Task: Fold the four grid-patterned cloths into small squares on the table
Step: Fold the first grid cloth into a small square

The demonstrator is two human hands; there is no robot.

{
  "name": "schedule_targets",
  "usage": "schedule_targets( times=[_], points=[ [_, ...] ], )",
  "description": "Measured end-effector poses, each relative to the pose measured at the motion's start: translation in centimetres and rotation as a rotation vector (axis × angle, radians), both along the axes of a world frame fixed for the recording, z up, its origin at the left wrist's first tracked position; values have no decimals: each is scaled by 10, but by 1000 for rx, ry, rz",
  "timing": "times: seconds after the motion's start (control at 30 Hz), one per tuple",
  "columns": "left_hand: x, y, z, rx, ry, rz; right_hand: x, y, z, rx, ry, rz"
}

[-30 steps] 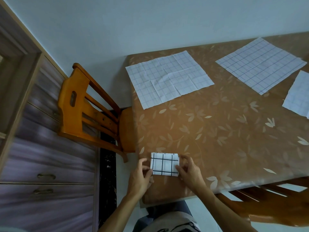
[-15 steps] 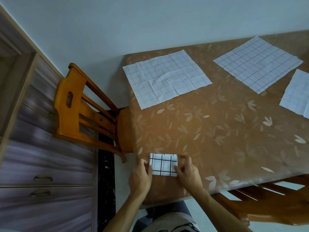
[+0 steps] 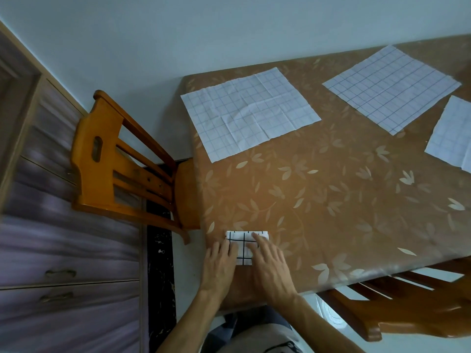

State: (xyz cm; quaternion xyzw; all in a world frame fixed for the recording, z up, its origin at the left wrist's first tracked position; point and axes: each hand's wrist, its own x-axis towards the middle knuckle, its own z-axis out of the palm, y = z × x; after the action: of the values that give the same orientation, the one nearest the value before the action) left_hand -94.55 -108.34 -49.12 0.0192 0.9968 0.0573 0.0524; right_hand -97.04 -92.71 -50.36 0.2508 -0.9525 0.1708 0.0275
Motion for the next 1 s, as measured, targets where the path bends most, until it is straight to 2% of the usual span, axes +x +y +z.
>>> schedule_targets(
  times=[0.07,0.2,0.5,0.67,0.77,0.87,1.0],
  points=[
    [-1,-3,-5,-19,35,-13,4,-6,-10,62,-39,111],
    [1,-9,-10,-55,88,-12,5,-5,-23,182,-189,153],
    [26,-40,-18,26,47,64,1,2,-23,283,-216,157],
    [17,-30,1,244,73,237,-2,2,-21,300,-212,175],
    [13,-18,4,337,76,272,1,2,-21,293,-180,208],
    [14,-13,-3,287,41,202,3,2,-20,281,-168,211],
    [12,-17,-15,101,86,-69,3,1,-19,261,-170,197]
  ],
)
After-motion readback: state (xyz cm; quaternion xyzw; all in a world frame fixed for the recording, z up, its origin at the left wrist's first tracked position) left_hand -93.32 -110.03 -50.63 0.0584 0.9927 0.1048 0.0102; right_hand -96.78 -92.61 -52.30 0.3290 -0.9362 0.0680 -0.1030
